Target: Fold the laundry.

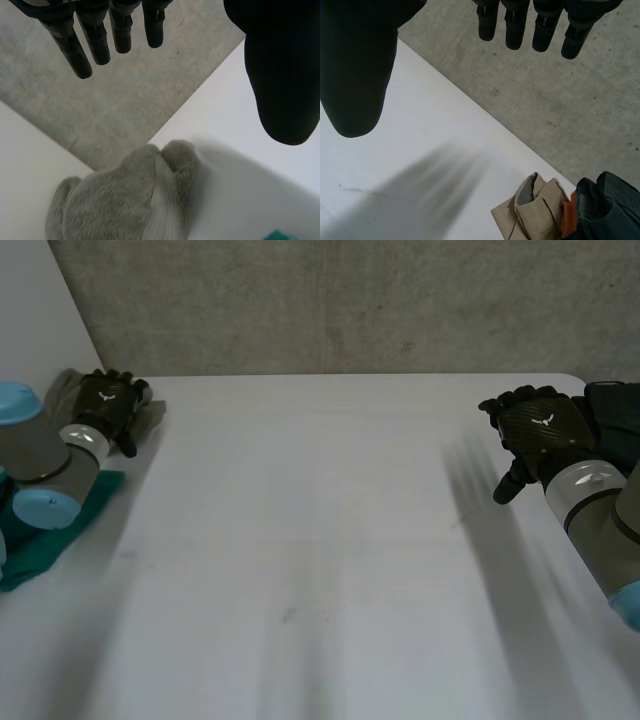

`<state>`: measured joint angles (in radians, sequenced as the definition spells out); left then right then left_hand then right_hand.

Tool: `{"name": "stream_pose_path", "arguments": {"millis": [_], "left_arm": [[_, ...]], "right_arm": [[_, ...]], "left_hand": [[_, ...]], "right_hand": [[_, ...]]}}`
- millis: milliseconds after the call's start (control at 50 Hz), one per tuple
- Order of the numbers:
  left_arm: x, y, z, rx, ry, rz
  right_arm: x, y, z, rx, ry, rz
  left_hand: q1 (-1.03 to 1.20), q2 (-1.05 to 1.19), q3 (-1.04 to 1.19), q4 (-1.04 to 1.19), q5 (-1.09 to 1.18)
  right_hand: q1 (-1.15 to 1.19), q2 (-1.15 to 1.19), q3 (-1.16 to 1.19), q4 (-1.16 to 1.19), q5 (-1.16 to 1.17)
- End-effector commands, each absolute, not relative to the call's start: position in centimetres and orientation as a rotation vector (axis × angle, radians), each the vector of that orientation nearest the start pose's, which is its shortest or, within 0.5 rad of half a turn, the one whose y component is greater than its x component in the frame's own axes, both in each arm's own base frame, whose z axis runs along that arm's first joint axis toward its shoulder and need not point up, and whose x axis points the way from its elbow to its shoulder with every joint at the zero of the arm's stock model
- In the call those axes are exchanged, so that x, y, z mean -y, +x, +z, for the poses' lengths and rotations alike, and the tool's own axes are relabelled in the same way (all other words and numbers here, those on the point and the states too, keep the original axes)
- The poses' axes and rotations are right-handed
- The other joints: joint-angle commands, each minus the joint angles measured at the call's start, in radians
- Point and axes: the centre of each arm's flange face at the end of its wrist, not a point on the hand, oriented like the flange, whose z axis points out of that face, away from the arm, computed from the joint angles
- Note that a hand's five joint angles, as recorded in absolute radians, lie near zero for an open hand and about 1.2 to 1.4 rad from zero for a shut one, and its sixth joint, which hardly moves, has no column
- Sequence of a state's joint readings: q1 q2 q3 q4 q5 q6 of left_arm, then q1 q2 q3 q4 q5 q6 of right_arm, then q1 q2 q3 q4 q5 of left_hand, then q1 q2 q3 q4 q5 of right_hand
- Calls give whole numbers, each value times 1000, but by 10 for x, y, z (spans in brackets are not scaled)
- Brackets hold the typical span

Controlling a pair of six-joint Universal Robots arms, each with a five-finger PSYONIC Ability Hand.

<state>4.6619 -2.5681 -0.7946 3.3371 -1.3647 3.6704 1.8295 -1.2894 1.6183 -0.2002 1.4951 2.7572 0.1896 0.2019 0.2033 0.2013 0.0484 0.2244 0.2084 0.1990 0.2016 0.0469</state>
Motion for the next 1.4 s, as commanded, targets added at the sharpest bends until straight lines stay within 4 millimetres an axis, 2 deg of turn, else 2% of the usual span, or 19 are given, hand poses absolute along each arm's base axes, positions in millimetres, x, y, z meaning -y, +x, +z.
{"name": "stream_pose_path", "arguments": {"millis": [20, 120, 300, 540, 560, 640, 660, 720, 800, 820, 880, 900, 980, 1100, 1180, 1280, 1320, 1340, 1400], "left_arm": [[486, -157, 169, -2063, 696, -1935], [478, -142, 183, -2114, 634, -1807], [435, -107, 198, -2251, 626, -1471], [430, -69, 150, -2156, 741, -1284], [431, -68, 148, -2148, 737, -1283], [436, -63, 150, -2118, 709, -1327], [438, -66, 157, -2098, 703, -1364], [436, -76, 171, -2086, 691, -1430], [423, -109, 205, -2088, 684, -1597], [415, -122, 222, -2088, 679, -1671], [398, -145, 249, -2112, 664, -1781], [382, -160, 265, -2152, 649, -1849], [341, -192, 289, -2289, 632, -1947], [277, -236, 283, -2560, 710, -1982], [228, -280, 250, -2793, 884, -1966], [194, -324, 209, -2881, 1096, -1963], [198, -330, 200, -2856, 1096, -1982], [203, -330, 197, -2839, 1063, -1973], [208, -319, 207, -2794, 967, -1957]], "right_arm": [[302, 223, 219, -2230, -834, -2071], [300, 225, 216, -2239, -851, -2042], [301, 227, 208, -2252, -867, -2013], [294, 233, 203, -2238, -896, -1981], [294, 233, 203, -2238, -898, -1978], [292, 234, 201, -2232, -908, -1971], [292, 235, 201, -2233, -910, -1966], [292, 235, 202, -2229, -909, -1972], [294, 232, 206, -2229, -896, -1993], [294, 230, 209, -2225, -889, -2003], [297, 226, 213, -2223, -875, -2022], [299, 224, 216, -2223, -864, -2034], [302, 219, 219, -2227, -849, -2052], [303, 219, 219, -2225, -850, -2048], [302, 221, 216, -2228, -863, -2033], [301, 222, 211, -2241, -869, -2013], [301, 223, 209, -2243, -872, -2006], [301, 223, 209, -2244, -873, -2004], [300, 223, 208, -2244, -872, -1997]], "left_hand": [[-15, -27, -29, -27, -48], [-15, -27, -29, -27, -48], [-15, -27, -29, -27, -48], [-15, -27, -29, -27, -48], [20, 8, 6, 8, -13], [849, 837, 835, 837, 816], [1203, 1191, 1189, 1191, 1170], [1207, 1194, 1193, 1195, 1173], [1207, 1194, 1193, 1195, 1173], [1207, 1194, 1193, 1195, 1173], [1207, 1194, 1193, 1195, 1173], [1207, 1194, 1193, 1195, 1173], [1207, 1194, 1193, 1195, 1173], [1207, 1194, 1193, 1195, 1173], [1207, 1194, 1193, 1195, 1173], [1207, 1194, 1193, 1195, 1173], [994, 982, 980, 982, 961], [600, 588, 587, 589, 567], [55, 43, 42, 44, 22]], "right_hand": [[-50, -34, -24, -27, -47], [-50, -34, -24, -27, -47], [-50, -34, -24, -27, -47], [-50, -34, -24, -27, -47], [-50, -34, -24, -27, -47], [-50, -34, -24, -27, -47], [-50, -34, -24, -27, -47], [-50, -34, -24, -27, -47], [-50, -34, -24, -27, -47], [-50, -34, -24, -27, -47], [-50, -34, -24, -27, -47], [-50, -34, -24, -27, -47], [-50, -34, -24, -27, -47], [-50, -34, -24, -27, -47], [-50, -34, -24, -27, -47], [-50, -34, -24, -27, -47], [-50, -34, -24, -27, -47], [-50, -34, -24, -27, -47], [-50, -34, -24, -27, -47]]}}
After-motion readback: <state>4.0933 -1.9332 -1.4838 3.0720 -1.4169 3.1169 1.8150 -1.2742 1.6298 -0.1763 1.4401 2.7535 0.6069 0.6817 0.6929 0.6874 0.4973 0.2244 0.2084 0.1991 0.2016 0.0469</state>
